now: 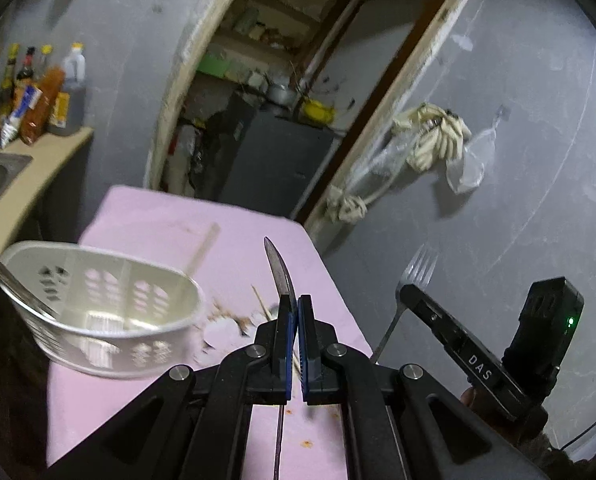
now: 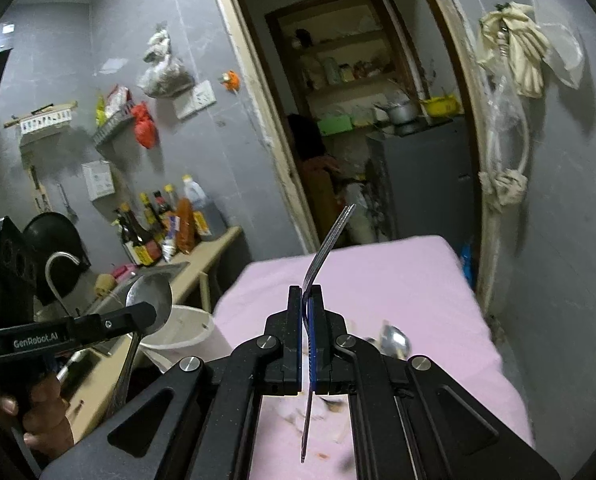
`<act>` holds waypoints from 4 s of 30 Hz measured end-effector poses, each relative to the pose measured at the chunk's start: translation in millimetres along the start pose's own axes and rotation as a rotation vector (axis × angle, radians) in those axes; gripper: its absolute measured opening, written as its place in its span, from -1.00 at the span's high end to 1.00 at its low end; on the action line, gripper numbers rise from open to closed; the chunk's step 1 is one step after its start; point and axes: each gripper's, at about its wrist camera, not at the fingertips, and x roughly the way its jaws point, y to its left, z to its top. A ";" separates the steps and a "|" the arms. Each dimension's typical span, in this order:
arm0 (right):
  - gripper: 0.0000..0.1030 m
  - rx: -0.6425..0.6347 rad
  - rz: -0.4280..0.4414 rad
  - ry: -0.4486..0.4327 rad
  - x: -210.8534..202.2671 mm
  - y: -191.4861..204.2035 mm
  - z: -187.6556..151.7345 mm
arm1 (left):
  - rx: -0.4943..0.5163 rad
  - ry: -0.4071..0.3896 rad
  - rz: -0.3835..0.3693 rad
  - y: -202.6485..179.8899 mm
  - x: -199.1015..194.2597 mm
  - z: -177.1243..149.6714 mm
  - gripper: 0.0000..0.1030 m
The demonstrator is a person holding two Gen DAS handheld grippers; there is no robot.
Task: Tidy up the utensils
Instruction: 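Lift both knives and carry them over the white caddy, then lower both knives into the white caddy and open both tools, then move both open tools back over the remaining utensils on the cloth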
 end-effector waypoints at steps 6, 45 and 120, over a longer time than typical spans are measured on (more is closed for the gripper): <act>0.95 -0.027 0.085 -0.051 16.3 44.0 11.9 | -0.020 -0.091 0.047 33.4 -32.1 31.2 0.94; 0.95 -0.109 0.144 -0.068 126.6 121.5 -13.0 | -0.166 -0.372 0.240 167.0 2.8 77.5 0.94; -0.93 -0.068 -0.226 -0.122 -53.2 -94.2 28.1 | 0.174 -0.244 0.271 -69.8 34.1 -37.3 -0.98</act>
